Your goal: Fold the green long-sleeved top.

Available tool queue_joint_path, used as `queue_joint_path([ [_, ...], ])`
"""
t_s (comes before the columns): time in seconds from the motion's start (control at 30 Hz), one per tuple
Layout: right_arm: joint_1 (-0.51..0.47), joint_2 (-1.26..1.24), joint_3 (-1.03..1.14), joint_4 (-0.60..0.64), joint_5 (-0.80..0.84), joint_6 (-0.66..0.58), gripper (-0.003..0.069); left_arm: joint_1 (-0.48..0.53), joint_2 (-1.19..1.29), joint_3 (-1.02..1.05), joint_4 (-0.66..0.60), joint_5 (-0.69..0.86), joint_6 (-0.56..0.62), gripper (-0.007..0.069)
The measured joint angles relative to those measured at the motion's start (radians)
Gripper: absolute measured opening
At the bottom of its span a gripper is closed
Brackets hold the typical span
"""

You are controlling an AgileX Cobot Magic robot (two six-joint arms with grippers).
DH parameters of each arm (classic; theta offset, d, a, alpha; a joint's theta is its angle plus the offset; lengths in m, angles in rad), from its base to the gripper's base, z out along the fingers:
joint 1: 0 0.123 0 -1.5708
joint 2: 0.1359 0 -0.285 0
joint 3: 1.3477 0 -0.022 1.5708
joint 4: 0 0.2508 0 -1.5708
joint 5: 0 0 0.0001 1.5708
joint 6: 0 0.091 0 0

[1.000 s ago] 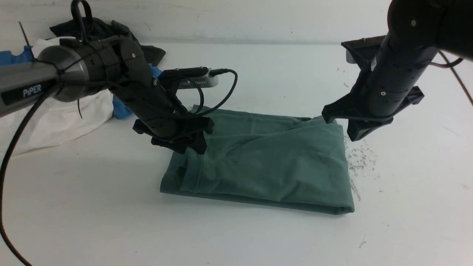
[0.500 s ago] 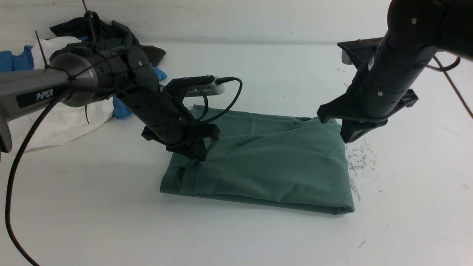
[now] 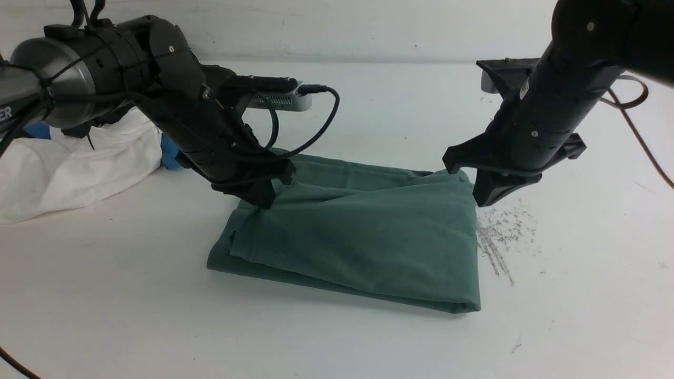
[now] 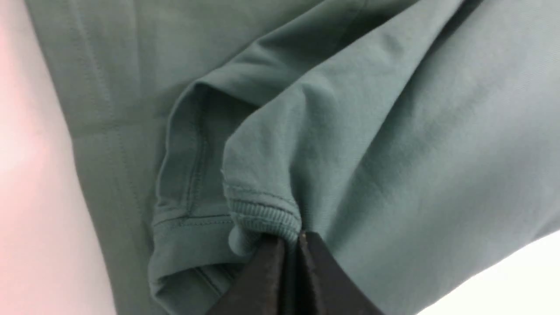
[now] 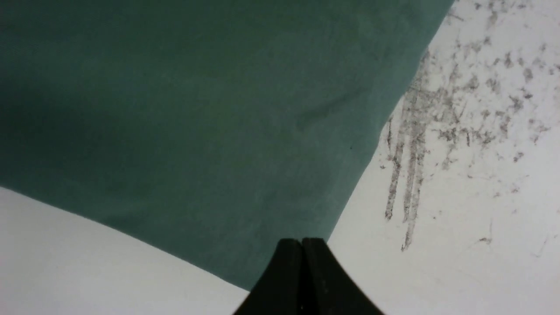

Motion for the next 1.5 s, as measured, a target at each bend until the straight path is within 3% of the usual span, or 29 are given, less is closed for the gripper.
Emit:
queue_joint_path([
  [0.13, 0.013, 0.002, 0.006, 0.0, -0.001, -0.001, -0.0015, 0.0, 0.001, 0.0, 0.034, -0.007, 0.0, 0.0021],
  [0.3, 0.057, 0.004, 0.017, 0.001, -0.001, -0.027, -0.0015, 0.0, 0.001, 0.0, 0.095, -0.035, -0.021, 0.013],
  [0.43, 0.086, 0.004, 0.019, 0.004, -0.001, -0.036, -0.0015, 0.0, 0.001, 0.0, 0.271, -0.064, -0.156, 0.0255],
  [0.53, 0.094, 0.004, 0.019, 0.005, -0.001, -0.037, -0.0015, 0.0, 0.001, 0.0, 0.372, -0.054, -0.283, 0.0281],
  [0.63, 0.097, 0.004, 0.019, 0.011, -0.001, -0.019, -0.0015, 0.0, -0.005, 0.0, 0.401, -0.008, -0.354, 0.0252],
  [0.67, 0.097, 0.006, 0.019, 0.018, -0.001, 0.006, -0.0015, -0.004, -0.014, 0.0, 0.374, 0.032, -0.355, 0.0181],
  [0.83, 0.097, 0.032, 0.019, 0.025, -0.001, 0.028, -0.0015, -0.038, -0.027, 0.0, 0.259, 0.083, -0.256, 0.0017],
  [1.07, 0.124, 0.103, 0.019, 0.005, -0.003, 0.05, -0.0015, -0.089, 0.002, 0.0, 0.172, 0.062, -0.178, -0.0004],
  [1.5, 0.138, 0.262, 0.019, -0.094, -0.018, 0.125, -0.0015, -0.072, 0.166, -0.002, 0.252, 0.023, -0.233, -0.0004],
])
